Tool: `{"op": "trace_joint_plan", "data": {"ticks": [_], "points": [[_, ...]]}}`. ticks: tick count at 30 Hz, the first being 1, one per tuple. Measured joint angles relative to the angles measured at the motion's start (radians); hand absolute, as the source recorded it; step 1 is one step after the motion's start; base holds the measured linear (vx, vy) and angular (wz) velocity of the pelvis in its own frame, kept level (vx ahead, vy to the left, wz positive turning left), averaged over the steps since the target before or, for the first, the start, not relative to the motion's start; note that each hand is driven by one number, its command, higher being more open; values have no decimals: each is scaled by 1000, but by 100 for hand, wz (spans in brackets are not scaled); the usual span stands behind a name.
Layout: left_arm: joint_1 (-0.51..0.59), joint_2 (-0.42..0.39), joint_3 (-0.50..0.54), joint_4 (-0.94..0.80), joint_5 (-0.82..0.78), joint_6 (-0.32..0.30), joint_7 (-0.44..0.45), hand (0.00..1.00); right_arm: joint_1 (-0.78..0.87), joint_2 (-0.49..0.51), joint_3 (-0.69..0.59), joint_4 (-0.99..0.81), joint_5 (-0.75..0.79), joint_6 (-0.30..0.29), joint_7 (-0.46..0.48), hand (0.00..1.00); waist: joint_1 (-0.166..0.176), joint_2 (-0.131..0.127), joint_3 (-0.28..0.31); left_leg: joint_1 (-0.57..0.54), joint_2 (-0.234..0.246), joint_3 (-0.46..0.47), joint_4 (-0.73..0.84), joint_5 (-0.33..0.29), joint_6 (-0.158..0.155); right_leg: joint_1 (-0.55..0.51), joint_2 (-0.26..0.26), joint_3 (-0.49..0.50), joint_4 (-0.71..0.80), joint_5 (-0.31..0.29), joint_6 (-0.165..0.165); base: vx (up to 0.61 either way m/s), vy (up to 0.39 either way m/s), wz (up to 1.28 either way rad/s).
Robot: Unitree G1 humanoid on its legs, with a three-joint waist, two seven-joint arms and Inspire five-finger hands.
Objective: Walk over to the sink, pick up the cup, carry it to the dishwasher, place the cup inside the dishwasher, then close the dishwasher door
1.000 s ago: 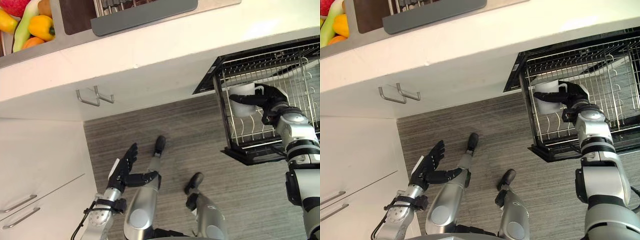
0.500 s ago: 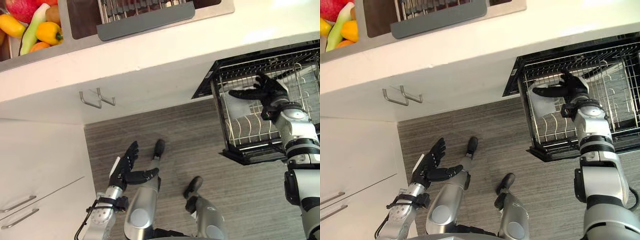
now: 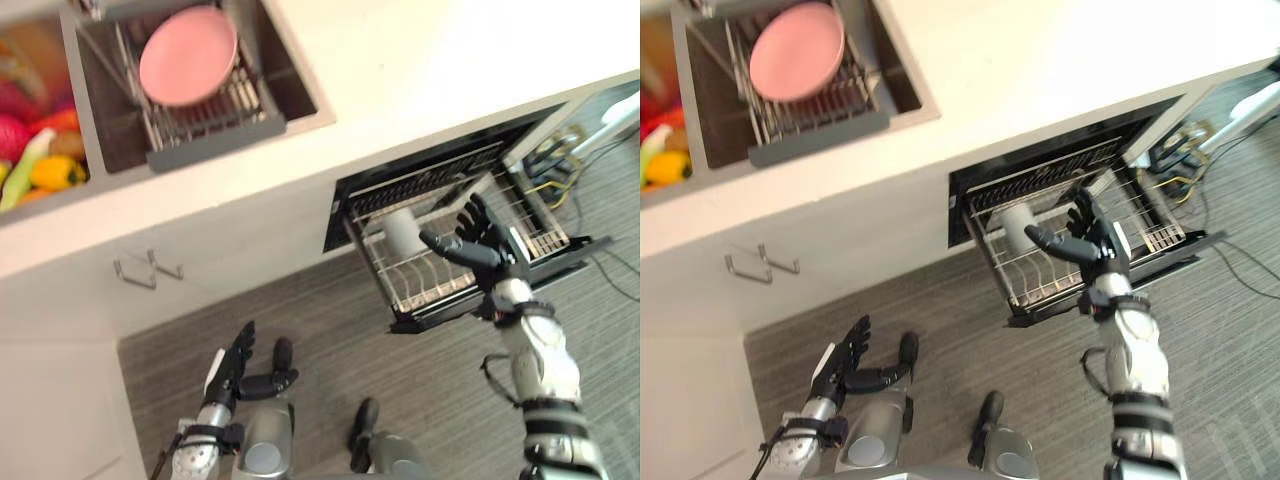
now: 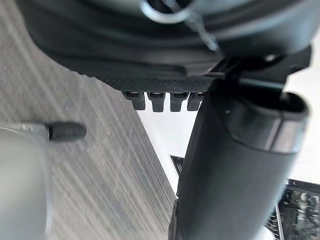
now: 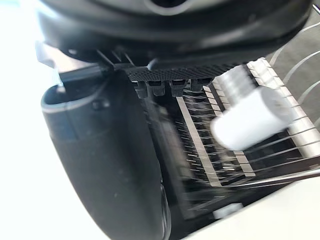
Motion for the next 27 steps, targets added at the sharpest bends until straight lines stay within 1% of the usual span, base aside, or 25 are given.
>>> {"op": "trace_joint_plan", "data": {"ticks": [1, 2, 3, 4, 5, 6, 7, 8, 9, 10, 11, 12, 14, 16, 20, 23, 24, 25, 26, 27], "points": [[9, -25, 50, 35, 7, 6, 26, 100, 59, 45, -17, -64, 0, -20, 3, 100, -15, 0, -25, 8, 0, 7, 0, 0, 1, 6, 2, 7, -2, -1, -2, 37, -18, -13], [9, -39, 81, 53, 7, 6, 41, 100, 86, 69, -26, -98, 0, -31, 2, 100, -19, 0, -31, 17, 2, 13, 0, 0, 1, 13, 3, 11, -3, -1, -3, 52, -33, -20], [10, -64, 147, 85, 9, 5, 64, 100, 135, 118, -40, -162, 0, -50, -1, 100, -27, -1, -37, 38, 4, 21, 0, -1, 0, 29, 4, 16, -2, 0, -4, 41, -34, -16], [15, -84, 190, 108, 10, 8, 78, 100, 174, 154, -46, -210, 2, -74, -1, 100, -37, 2, -52, 43, 5, 23, 0, -2, -2, 35, 5, 17, -3, -1, -4, 31, -37, -14], [32, -107, 234, 124, 11, 8, 92, 100, 226, 199, -49, -273, 2, -117, 0, 100, -47, 7, -66, 54, 6, 27, 1, -4, -4, 43, 5, 18, -4, -1, -4, 26, -29, -7], [54, -121, 250, 135, 16, 8, 106, 100, 264, 233, -49, -333, 2, -155, 6, 100, -53, 11, -71, 70, 9, 34, 0, -7, -5, 57, 5, 20, -3, -1, -4, 18, -22, -9], [68, -133, 253, 135, 23, 8, 111, 100, 278, 246, -47, -360, 2, -177, 10, 100, -56, 13, -73, 79, 10, 37, 0, -10, -6, 65, 4, 23, -4, -1, -3, -19, -16, -15], [99, -143, 267, 135, 51, 6, 122, 100, 300, 264, -36, -410, 3, -222, 20, 100, -58, 18, -81, 97, 15, 47, 0, -19, -8, 77, 3, 31, -3, -2, -3, -44, -7, -16], [113, -148, 271, 137, 61, 6, 128, 100, 308, 267, -30, -431, 3, -246, 26, 100, -59, 21, -87, 104, 15, 51, 0, -27, -13, 82, 2, 34, -4, -2, -3, -58, -2, -14], [130, -156, 278, 139, 74, 7, 145, 100, 325, 266, -23, -476, 5, -288, 38, 100, -60, 26, -102, 113, 14, 52, 0, -34, -6, 86, 0, 34, -2, -6, -2, -80, 15, -6], [146, -164, 279, 143, 77, 7, 157, 100, 331, 266, -18, -511, 14, -326, 55, 100, -60, 33, -119, 121, 14, 53, 0, -34, -6, 91, 0, 35, -1, -9, -3, -79, 16, -2], [152, -167, 279, 145, 77, 7, 160, 100, 332, 266, -16, -527, 19, -341, 62, 100, -60, 33, -126, 125, 14, 53, 0, -34, -6, 94, -1, 35, 0, -11, -4, -80, 17, 0], [172, -173, 283, 157, 74, 7, 164, 100, 332, 266, -3, -573, 57, -380, 81, 100, -61, 36, -158, 133, 16, 56, 0, -33, -7, 102, -4, 34, 1, -15, -1, -40, 14, 0], [180, -175, 290, 170, 67, 7, 164, 100, 332, 266, 16, -586, 93, -387, 91, 100, -61, 37, -178, 137, 16, 56, 0, -32, -7, 106, -4, 32, 1, -15, 0, 0, 0, 0], [181, -188, 310, 172, 41, 7, 165, 100, 334, 266, 52, -593, 135, -387, 101, 100, -61, 39, -179, 142, 8, 41, 0, -30, -6, 129, -10, 6, -1, -15, 4, -7, 0, 20], [182, -194, 318, 172, 21, 7, 169, 100, 333, 265, 65, -594, 138, -386, 92, 100, -59, 42, -177, 127, -10, 31, 1, -24, -1, 171, -22, -72, -1, -20, 13, 13, 5, 75], [180, -192, 319, 172, -12, 7, 160, 100, 332, 263, 61, -598, 135, -387, 71, 100, -60, 40, -177, 117, -9, 89, 1, -30, 8, 198, -32, -135, -8, -21, 19, 11, 11, 118], [177, -189, 322, 174, -21, 7, 154, 100, 331, 260, 54, -602, 135, -388, 57, 100, -61, 39, -176, 113, -8, 132, 4, -35, 14, 216, -39, -176, -17, -20, 24, 42, 22, 171], [170, -189, 328, 181, -27, 7, 143, 100, 329, 247, 35, -612, 130, -395, 18, 100, -62, 29, -170, 100, -12, 217, 26, -48, 22, 261, -58, -267, -38, -15, 40, 52, 66, 191], [160, -192, 334, 198, -26, 7, 140, 100, 315, 223, 11, -614, 122, -402, -19, 100, -58, 33, -168, 78, -17, 264, 75, -53, 32, 293, -83, -341, -44, -18, 59, 58, 125, 195]]}}
